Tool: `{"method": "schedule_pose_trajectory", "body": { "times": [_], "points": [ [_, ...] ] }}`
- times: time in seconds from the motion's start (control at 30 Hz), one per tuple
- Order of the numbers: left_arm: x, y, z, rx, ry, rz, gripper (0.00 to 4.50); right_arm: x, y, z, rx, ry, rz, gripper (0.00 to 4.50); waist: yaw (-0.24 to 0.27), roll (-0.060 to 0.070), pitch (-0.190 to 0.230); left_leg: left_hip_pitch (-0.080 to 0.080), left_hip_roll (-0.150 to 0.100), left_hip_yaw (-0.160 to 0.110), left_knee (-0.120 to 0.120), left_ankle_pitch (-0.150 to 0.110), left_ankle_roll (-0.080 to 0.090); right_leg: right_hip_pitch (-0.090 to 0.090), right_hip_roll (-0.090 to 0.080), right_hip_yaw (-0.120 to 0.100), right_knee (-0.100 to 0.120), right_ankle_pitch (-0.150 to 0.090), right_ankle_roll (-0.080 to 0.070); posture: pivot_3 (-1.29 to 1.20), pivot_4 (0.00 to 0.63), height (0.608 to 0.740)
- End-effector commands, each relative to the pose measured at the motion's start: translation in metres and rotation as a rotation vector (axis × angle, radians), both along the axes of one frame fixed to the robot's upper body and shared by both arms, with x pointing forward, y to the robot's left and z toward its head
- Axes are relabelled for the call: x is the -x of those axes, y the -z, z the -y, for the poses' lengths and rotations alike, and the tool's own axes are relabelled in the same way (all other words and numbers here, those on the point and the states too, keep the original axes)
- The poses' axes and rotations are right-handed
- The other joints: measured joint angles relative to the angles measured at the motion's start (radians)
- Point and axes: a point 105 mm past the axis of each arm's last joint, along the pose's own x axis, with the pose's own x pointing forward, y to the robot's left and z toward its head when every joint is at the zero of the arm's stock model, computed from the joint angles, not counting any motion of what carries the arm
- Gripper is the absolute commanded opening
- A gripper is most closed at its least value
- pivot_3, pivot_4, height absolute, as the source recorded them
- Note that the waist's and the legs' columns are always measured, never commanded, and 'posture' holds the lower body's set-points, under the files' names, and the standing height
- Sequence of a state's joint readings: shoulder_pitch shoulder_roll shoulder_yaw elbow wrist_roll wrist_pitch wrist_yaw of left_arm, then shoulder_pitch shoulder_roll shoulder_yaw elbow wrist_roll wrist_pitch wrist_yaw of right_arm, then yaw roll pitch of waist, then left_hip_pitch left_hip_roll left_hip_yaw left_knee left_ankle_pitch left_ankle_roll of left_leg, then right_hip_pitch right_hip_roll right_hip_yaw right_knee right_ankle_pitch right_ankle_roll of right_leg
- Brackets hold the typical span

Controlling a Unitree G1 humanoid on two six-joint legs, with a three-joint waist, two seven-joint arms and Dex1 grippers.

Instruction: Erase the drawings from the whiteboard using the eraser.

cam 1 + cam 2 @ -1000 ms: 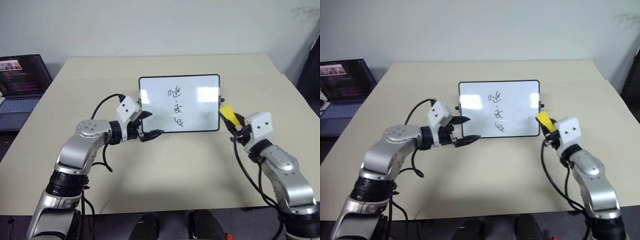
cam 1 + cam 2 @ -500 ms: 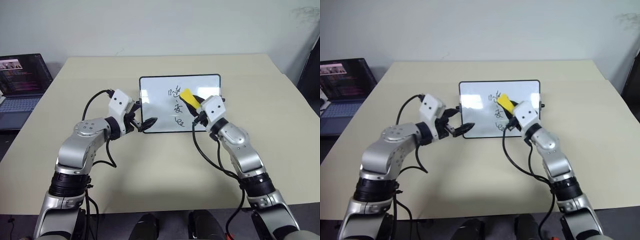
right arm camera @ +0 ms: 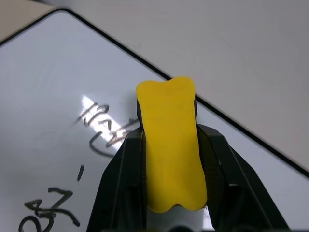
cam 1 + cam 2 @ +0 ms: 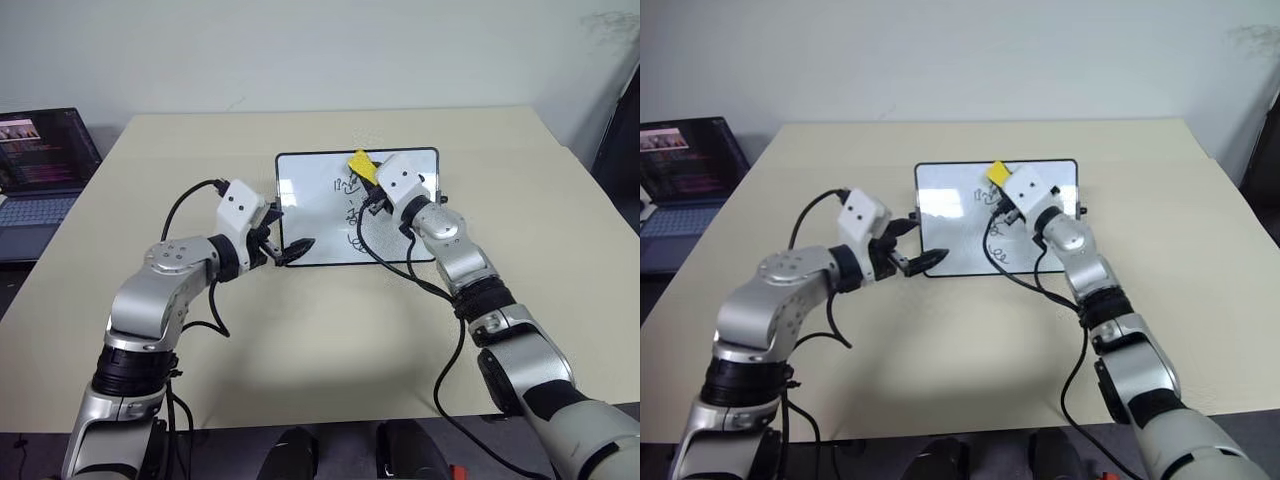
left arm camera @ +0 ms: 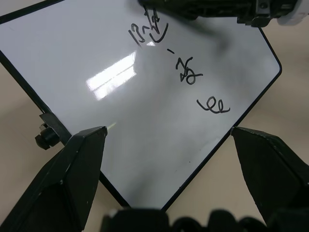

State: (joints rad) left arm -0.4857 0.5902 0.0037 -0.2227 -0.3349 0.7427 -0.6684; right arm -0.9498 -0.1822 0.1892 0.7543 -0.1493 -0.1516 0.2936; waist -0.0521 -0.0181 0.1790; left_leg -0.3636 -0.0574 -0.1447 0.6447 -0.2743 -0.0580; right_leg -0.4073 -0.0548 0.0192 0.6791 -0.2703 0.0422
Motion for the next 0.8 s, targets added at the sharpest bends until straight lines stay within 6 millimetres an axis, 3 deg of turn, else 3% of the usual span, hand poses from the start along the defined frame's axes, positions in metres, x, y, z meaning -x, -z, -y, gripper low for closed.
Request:
{"method": "schedule_pose_trajectory", "body": {
  "times": [0.03, 0.17, 0.27, 0.37, 0.6, 0.67, 0.8],
  "points": [
    [0.004, -0.011, 0.003, -0.002, 0.02, 0.04, 4.5, 0.002, 0.001, -0.015, 0.049, -0.045, -0.002, 1.12, -0.004, 0.0, 0.0, 0.0, 0.0, 0.0, 0.0, 0.0, 0.0, 0.0, 0.0, 0.0, 0.0, 0.0, 0.0, 0.0, 0.15, 0.74],
    [0.003, -0.012, 0.002, 0.001, 0.018, 0.043, 4.5, 0.008, 0.028, -0.023, 0.133, -0.095, -0.076, 1.12, -0.008, 0.0, 0.0, 0.001, 0.0, 0.0, 0.0, 0.0, 0.0, 0.0, 0.0, 0.0, 0.001, 0.0, 0.0, 0.0, 0.15, 0.74],
    [0.002, -0.013, 0.002, 0.002, 0.016, 0.046, 4.5, 0.012, 0.036, -0.025, 0.151, -0.117, -0.107, 1.12, -0.009, 0.0, 0.0, 0.001, 0.001, 0.0, 0.0, 0.0, 0.0, 0.0, 0.0, 0.0, 0.002, 0.001, -0.001, 0.0, 0.15, 0.74],
    [0.002, -0.013, 0.002, 0.004, 0.014, 0.046, 4.5, 0.012, 0.028, -0.025, 0.139, -0.115, -0.069, 1.12, -0.009, 0.0, 0.0, 0.002, 0.001, 0.0, 0.001, 0.0, 0.001, 0.0, 0.001, 0.0, 0.002, 0.001, -0.001, 0.0, 0.15, 0.74],
    [0.003, -0.011, 0.002, 0.01, 0.015, 0.039, 4.5, 0.008, -0.031, -0.01, -0.004, -0.048, 0.141, 1.12, -0.006, 0.0, 0.0, 0.001, 0.001, -0.001, 0.001, 0.0, 0.0, 0.0, 0.001, 0.0, 0.001, 0.002, -0.001, 0.0, 0.15, 0.74],
    [0.003, -0.011, 0.003, 0.01, 0.017, 0.038, 4.5, 0.005, -0.031, -0.005, 0.001, -0.015, 0.141, 1.12, -0.005, 0.0, 0.0, 0.0, 0.001, -0.001, 0.001, 0.0, 0.0, -0.001, 0.001, 0.0, 0.001, 0.002, -0.001, 0.0, 0.15, 0.74],
    [0.003, -0.01, 0.004, 0.013, 0.019, 0.037, 4.5, -0.003, -0.005, 0.001, 0.081, 0.029, 0.041, 1.12, -0.008, 0.0, 0.0, 0.0, 0.001, 0.0, 0.0, 0.0, 0.0, -0.001, 0.001, 0.001, 0.0, 0.002, -0.001, 0.0, 0.15, 0.74]
  ]
}}
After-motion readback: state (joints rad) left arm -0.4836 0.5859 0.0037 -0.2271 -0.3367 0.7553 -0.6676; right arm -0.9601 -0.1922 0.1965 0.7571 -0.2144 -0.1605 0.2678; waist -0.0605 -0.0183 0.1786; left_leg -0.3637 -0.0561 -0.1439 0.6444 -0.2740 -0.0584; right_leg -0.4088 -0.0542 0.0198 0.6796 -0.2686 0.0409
